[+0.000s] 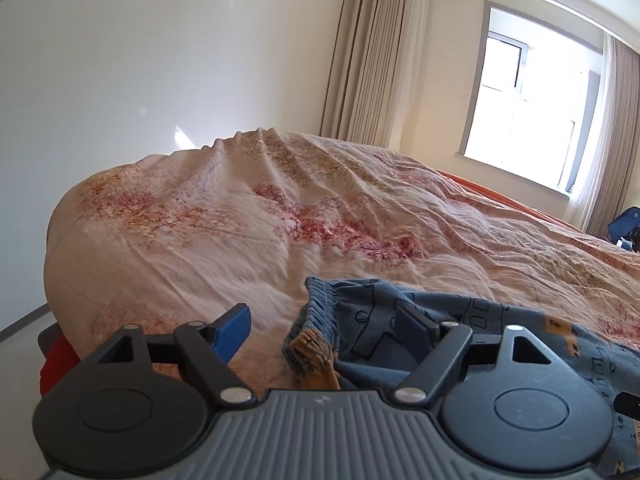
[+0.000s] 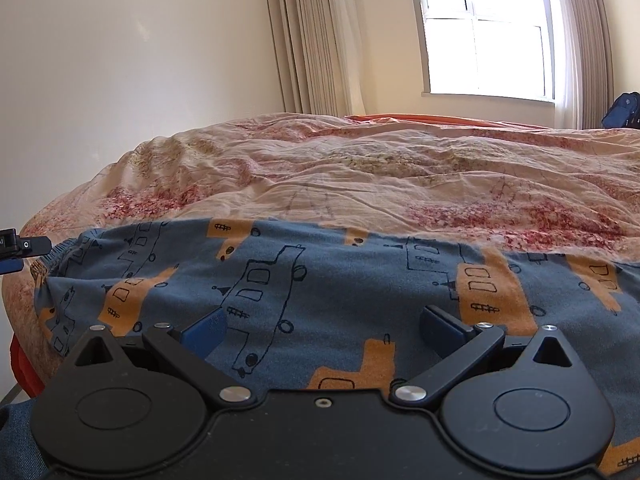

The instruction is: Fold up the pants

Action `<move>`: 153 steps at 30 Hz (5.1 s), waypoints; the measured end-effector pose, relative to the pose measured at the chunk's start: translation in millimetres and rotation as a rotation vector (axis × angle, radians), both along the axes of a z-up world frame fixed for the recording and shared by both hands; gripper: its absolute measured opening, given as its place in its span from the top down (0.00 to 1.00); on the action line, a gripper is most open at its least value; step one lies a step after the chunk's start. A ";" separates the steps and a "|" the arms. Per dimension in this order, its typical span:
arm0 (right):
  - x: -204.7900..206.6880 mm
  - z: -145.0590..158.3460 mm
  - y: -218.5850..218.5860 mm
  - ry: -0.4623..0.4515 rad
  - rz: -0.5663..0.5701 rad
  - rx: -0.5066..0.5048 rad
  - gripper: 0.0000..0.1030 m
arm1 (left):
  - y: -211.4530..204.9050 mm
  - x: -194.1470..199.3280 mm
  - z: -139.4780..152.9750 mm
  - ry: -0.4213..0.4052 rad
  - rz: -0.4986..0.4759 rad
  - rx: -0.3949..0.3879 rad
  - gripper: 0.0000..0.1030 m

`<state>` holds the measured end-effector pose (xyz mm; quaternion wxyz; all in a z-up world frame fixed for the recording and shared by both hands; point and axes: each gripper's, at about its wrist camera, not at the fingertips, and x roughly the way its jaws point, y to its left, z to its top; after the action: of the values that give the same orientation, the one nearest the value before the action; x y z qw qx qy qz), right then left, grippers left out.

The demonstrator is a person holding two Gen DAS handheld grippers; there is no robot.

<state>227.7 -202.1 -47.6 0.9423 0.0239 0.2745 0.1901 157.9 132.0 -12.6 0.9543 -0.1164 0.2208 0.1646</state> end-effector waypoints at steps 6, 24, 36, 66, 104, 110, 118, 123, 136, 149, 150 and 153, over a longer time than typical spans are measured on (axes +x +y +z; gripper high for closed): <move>53.6 20.8 -8.6 0.011 0.101 0.076 0.01 | -38.0 19.2 2.8 -0.028 -0.181 -0.026 0.12; 178.6 7.4 56.3 0.323 0.513 0.068 0.71 | -127.4 52.4 -30.1 0.139 -0.551 -0.097 0.10; 159.8 18.0 68.9 0.123 0.463 -0.103 0.85 | -136.2 47.7 -32.7 0.200 -0.573 -0.041 0.10; -78.3 -12.6 -173.7 0.018 -0.335 -0.116 0.01 | -186.2 20.8 -18.3 0.227 -0.564 0.140 0.01; -74.4 37.7 -178.9 -0.198 -0.385 -0.097 0.87 | -269.7 122.3 12.6 0.154 -0.935 -0.562 0.01; -92.7 44.5 -98.7 -0.229 -0.100 -0.190 0.87 | -265.3 127.0 -11.8 0.210 -0.944 -0.672 0.01; -88.9 8.3 -81.0 -0.079 -0.087 -0.127 0.87 | -248.1 114.8 -45.7 0.255 -0.849 -0.659 0.10; -89.2 8.6 -90.8 -0.077 -0.131 -0.031 0.87 | -249.5 114.0 -44.0 0.282 -0.814 -0.628 0.17; -94.8 6.4 -85.4 -0.067 -0.133 -0.075 0.86 | -262.5 121.8 -38.4 0.336 -0.731 -0.589 0.88; -103.0 15.4 -73.7 -0.096 -0.131 -0.077 0.84 | -249.8 91.7 -8.1 0.228 -0.724 -0.474 0.91; -104.0 17.5 -70.5 -0.101 -0.126 -0.078 0.84 | -246.1 90.3 -5.1 0.222 -0.726 -0.471 0.91; -107.7 24.6 -59.7 -0.114 -0.107 -0.071 0.84 | -231.4 85.5 2.9 0.202 -0.725 -0.472 0.91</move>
<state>119.9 -261.8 -23.0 0.9655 -0.0060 0.2252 0.1307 243.4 -99.4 -9.6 0.8713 -0.2295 0.3709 -0.2250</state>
